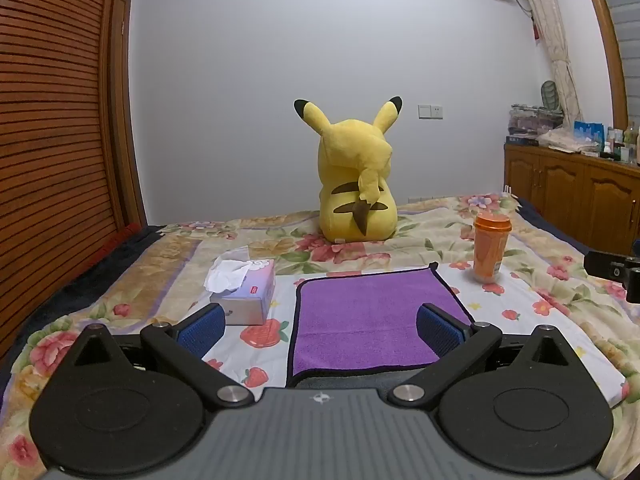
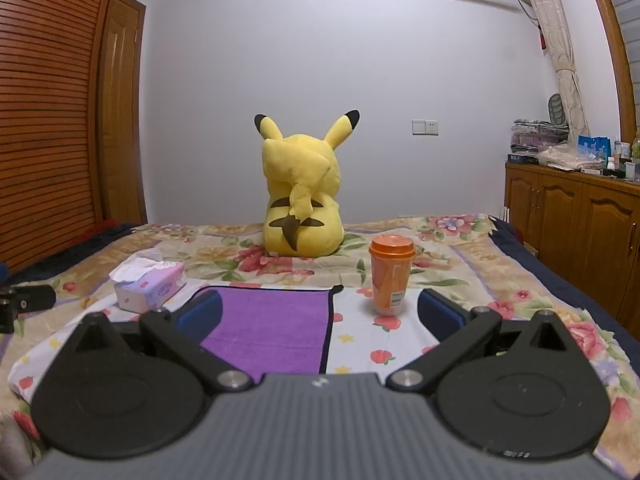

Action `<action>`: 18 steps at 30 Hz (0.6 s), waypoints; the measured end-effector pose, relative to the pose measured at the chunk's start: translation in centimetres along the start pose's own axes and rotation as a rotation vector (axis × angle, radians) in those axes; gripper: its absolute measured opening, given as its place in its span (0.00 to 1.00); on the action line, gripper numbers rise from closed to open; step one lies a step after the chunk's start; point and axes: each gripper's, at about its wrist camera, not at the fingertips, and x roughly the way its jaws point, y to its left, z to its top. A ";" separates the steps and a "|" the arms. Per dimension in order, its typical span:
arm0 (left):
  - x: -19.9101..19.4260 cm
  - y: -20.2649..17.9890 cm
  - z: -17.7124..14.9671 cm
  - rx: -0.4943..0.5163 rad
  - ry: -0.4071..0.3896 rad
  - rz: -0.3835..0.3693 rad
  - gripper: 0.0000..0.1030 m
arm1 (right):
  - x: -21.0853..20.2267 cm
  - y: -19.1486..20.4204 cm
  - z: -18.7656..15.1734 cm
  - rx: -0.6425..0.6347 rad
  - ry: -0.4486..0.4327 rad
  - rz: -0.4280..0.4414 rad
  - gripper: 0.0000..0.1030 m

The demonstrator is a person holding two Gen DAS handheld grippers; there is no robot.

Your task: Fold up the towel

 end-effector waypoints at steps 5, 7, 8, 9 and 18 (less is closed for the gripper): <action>0.0 0.0 0.0 0.004 0.001 0.001 1.00 | 0.0 0.0 0.0 0.000 0.001 -0.001 1.00; 0.0 0.0 0.0 0.003 0.003 0.001 1.00 | 0.0 0.0 0.0 0.000 -0.001 0.000 1.00; 0.0 0.0 0.0 0.003 0.004 0.001 1.00 | 0.0 0.0 0.0 0.001 0.000 0.001 1.00; 0.0 0.0 0.0 0.003 0.004 0.001 1.00 | 0.0 0.0 0.1 0.000 0.001 0.000 1.00; 0.0 0.0 0.1 0.000 0.006 0.001 1.00 | -0.1 -0.2 0.0 0.004 0.001 0.000 1.00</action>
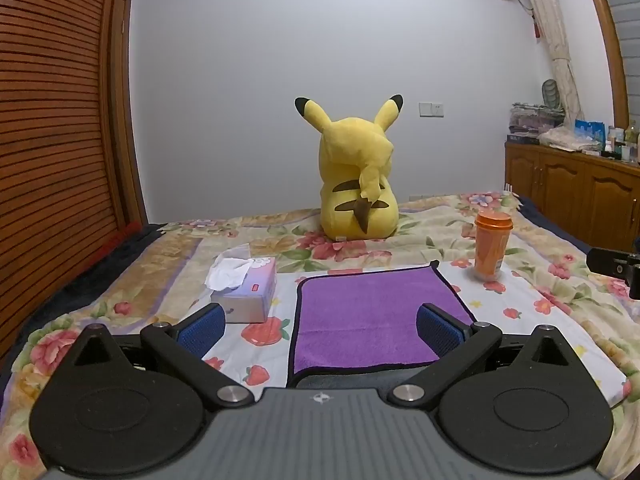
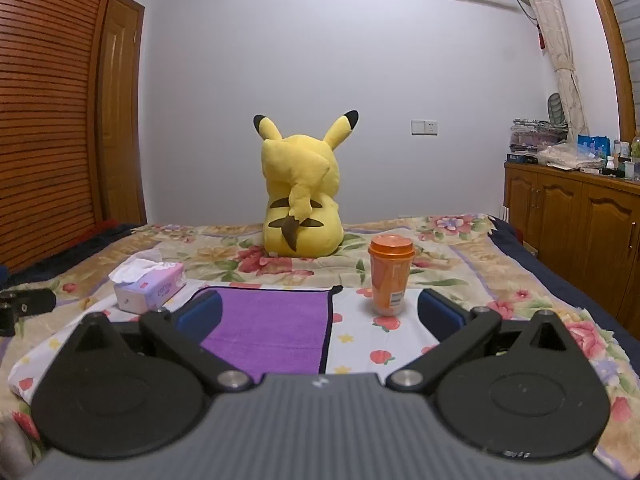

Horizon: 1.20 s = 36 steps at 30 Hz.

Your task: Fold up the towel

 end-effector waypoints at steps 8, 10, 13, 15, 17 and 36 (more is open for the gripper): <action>0.0 0.0 0.0 0.001 0.001 0.000 1.00 | 0.1 0.0 -0.1 0.002 0.000 0.000 1.00; 0.0 0.0 0.0 0.003 0.002 -0.001 1.00 | 0.1 0.0 0.0 0.001 0.001 0.001 1.00; 0.3 -0.1 -0.8 0.003 0.013 -0.007 1.00 | 0.2 0.0 -0.1 0.001 0.006 0.002 1.00; 0.5 -0.2 -0.9 0.006 0.020 -0.012 1.00 | 0.4 0.1 -0.2 0.001 0.014 0.001 1.00; 0.9 -0.5 -0.7 0.014 0.033 -0.014 1.00 | 0.5 0.0 -0.2 0.003 0.022 0.001 1.00; 2.7 -1.0 -1.2 0.048 0.128 -0.036 1.00 | 2.3 0.7 -0.6 -0.008 0.111 0.002 1.00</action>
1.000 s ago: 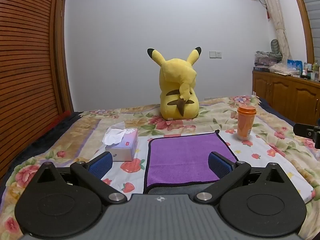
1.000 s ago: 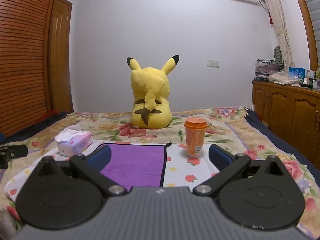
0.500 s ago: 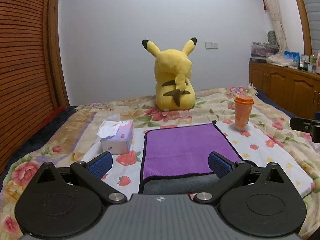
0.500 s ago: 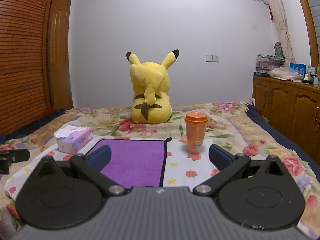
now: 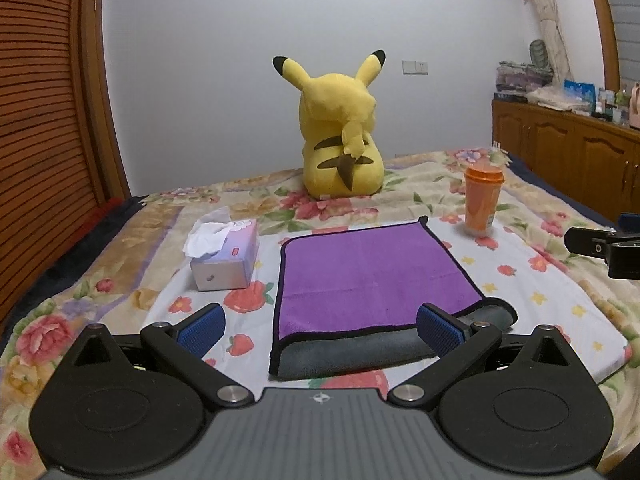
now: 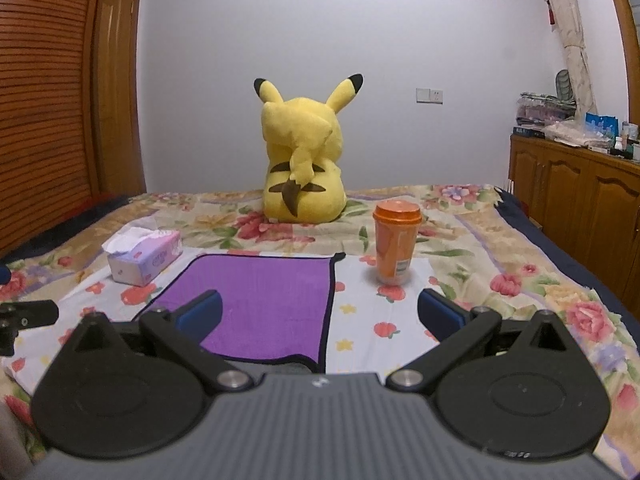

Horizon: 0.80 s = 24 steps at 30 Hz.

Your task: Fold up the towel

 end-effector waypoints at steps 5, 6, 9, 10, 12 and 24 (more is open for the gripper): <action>0.9 0.1 -0.1 0.002 0.024 0.003 1.00 | 0.9 0.2 -0.1 -0.009 0.033 0.002 1.00; 1.0 0.2 -0.1 0.004 0.028 0.005 1.00 | 1.0 0.2 -0.1 -0.010 0.039 0.002 1.00; 1.6 0.3 -0.1 0.004 0.042 0.006 1.00 | 1.3 0.2 -0.2 -0.009 0.058 -0.004 1.00; 1.7 0.3 0.0 0.003 0.047 0.006 1.00 | 1.5 0.1 -0.2 -0.009 0.063 -0.004 1.00; 2.1 0.4 0.0 -0.003 0.058 0.003 1.00 | 1.7 0.1 -0.2 -0.010 0.068 -0.003 1.00; 4.7 2.1 0.4 -0.049 0.107 0.013 1.00 | 3.3 0.0 -0.2 -0.030 0.088 -0.015 1.00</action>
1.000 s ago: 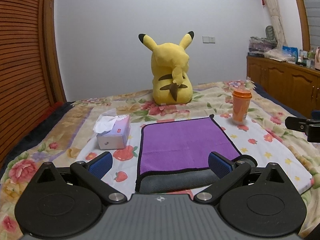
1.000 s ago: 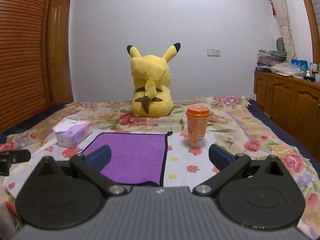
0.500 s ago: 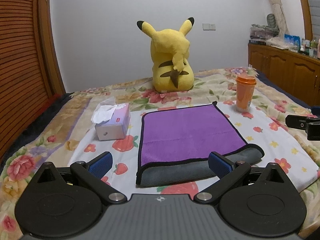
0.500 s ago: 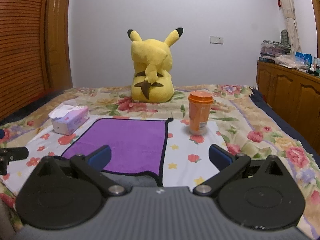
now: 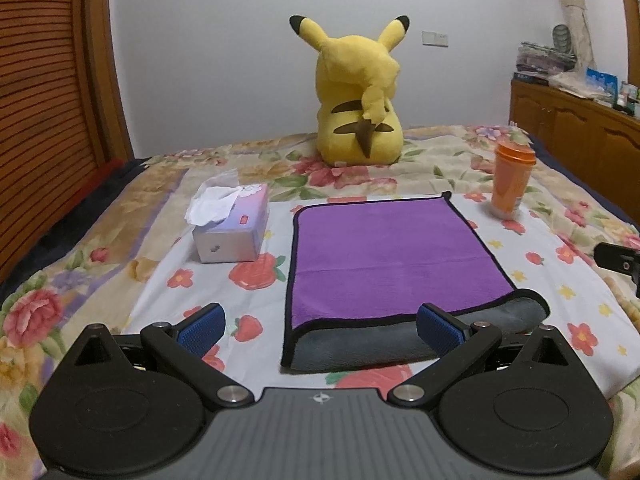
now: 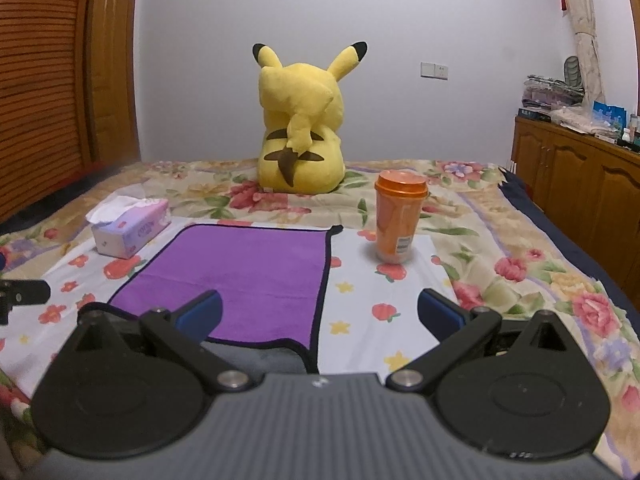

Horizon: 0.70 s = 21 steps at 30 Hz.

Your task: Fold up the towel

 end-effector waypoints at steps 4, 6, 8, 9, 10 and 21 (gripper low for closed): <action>0.8 0.3 0.1 0.007 0.010 0.009 1.00 | 0.6 0.0 0.0 -0.004 0.004 0.004 1.00; 1.3 0.4 0.3 0.014 0.016 0.010 1.00 | 1.0 0.0 0.1 -0.007 0.009 0.007 1.00; 1.8 0.5 0.3 0.019 0.028 0.006 1.00 | 1.4 0.0 0.1 -0.012 0.018 0.005 1.00; 2.0 0.5 0.3 0.019 0.034 0.004 1.00 | 1.6 0.1 0.1 -0.014 0.021 0.003 1.00; 2.3 0.6 0.3 0.020 0.040 0.003 1.00 | 1.7 0.1 0.1 -0.016 0.024 0.003 1.00; 4.5 1.9 1.2 0.024 0.068 -0.015 1.00 | 4.0 0.2 0.3 -0.038 0.061 0.044 1.00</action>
